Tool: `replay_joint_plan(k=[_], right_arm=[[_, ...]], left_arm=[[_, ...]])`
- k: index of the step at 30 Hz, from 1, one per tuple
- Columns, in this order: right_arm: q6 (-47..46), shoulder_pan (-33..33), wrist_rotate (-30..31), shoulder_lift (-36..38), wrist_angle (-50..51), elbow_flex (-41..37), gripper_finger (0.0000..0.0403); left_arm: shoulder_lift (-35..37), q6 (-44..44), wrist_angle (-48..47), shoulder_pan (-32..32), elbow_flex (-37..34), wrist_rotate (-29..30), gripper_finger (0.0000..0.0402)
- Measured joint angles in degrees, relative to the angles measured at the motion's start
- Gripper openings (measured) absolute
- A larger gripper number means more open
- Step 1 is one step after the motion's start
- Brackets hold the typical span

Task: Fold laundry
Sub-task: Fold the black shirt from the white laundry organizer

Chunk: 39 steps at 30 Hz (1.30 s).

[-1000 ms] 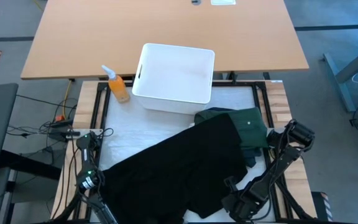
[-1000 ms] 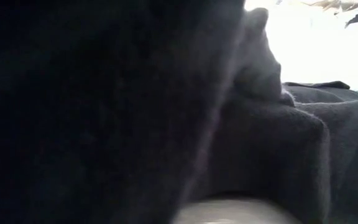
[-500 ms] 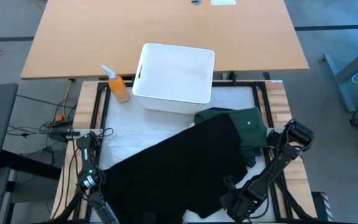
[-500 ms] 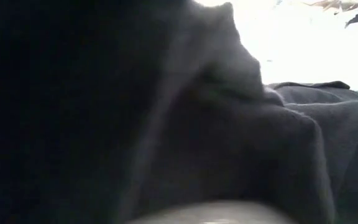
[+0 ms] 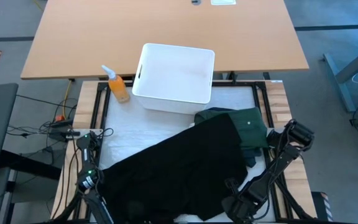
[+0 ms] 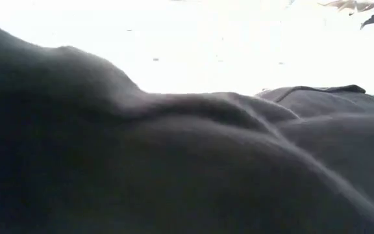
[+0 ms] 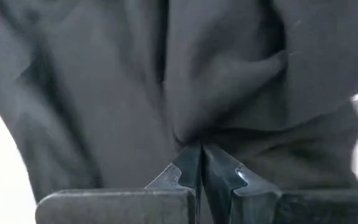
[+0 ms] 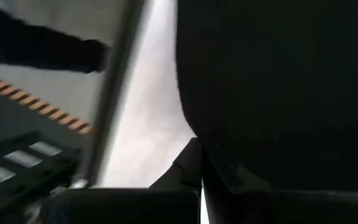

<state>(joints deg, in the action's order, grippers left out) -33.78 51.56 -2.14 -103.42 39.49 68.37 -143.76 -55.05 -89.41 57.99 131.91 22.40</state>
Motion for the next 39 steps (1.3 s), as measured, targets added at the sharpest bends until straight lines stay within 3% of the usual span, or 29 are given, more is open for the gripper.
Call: replay_joint_plan(k=[4, 9, 13, 17, 21, 30, 35, 39], right_arm=[[-0.7, 1.2, -3.4, 0.0, 3.0, 2.9, 0.0022], [-1.9, 2.3, -2.8, 0.0, 12.6, 8.1, 0.0022], [-2.7, 2.4, 2.1, 0.4, 21.9, 12.8, 0.0022], [-4.1, 0.7, 11.7, 2.0, 28.4, 16.5, 0.0022], [-7.3, -2.4, 20.6, 4.4, 33.5, 17.5, 0.0022], [-8.5, -12.0, 30.3, 6.7, 44.7, 17.5, 0.0019], [-2.4, -19.6, 33.0, 6.8, 46.5, 17.5, 0.0018], [5.6, -26.3, 35.4, 6.7, 43.6, 17.5, 0.0019]], left_arm=[[0.3, 1.7, -0.7, 0.9, 0.6, -1.1, 0.0000], [0.6, 1.0, -0.6, 0.9, 0.6, -2.9, 0.0000], [0.6, 1.9, 4.0, 0.9, 0.6, -4.1, 0.0000], [0.6, 0.8, 7.0, 1.2, 0.6, -4.1, 0.0000], [0.6, -4.3, 4.8, 2.1, 0.1, -4.0, 0.0000], [0.7, -13.9, -0.6, 4.6, 0.9, -2.8, 0.0000], [0.9, -15.5, -0.6, 4.8, 0.3, -2.8, 0.0000], [0.9, -17.8, -0.6, 4.6, 0.3, 0.4, 0.0000]])
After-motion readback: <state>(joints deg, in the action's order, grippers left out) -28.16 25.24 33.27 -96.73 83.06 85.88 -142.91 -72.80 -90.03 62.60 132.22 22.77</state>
